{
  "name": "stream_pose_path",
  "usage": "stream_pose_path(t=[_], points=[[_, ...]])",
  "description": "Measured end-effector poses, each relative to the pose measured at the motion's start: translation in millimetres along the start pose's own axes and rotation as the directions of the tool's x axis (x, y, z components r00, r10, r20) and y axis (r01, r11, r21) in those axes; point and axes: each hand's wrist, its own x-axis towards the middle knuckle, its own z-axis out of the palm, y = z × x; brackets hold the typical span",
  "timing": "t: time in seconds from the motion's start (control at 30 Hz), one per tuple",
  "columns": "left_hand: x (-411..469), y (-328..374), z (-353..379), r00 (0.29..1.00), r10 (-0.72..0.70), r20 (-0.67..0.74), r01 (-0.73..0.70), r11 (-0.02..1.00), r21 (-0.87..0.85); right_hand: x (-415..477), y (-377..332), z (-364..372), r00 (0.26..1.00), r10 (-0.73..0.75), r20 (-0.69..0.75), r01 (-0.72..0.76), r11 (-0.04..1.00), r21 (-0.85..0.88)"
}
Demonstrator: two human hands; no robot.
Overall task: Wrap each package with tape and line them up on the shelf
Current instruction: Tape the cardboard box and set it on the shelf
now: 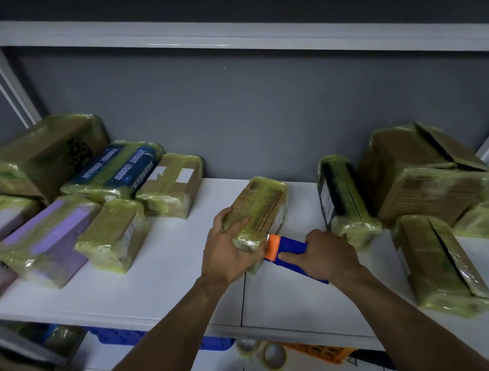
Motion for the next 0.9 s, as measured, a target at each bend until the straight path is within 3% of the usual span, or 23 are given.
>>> stream_pose_path(t=[0.2, 0.57, 0.9], points=[[0, 1, -1, 0.999, -0.039, -0.011, 0.039, 0.999, -0.013, -1, -7, 18, 0.998, -0.002, -0.058, 0.003, 1.000, 0.020], [7, 12, -11, 0.990, -0.117, 0.080, 0.115, 0.993, 0.032, -2, -13, 16, 0.982, -0.047, -0.184, 0.028, 0.994, -0.105], [4, 22, -9, 0.985, -0.143, 0.093, 0.133, 0.985, 0.107, -5, 0, 10, 0.985, -0.006, -0.172, -0.013, 0.994, -0.108]])
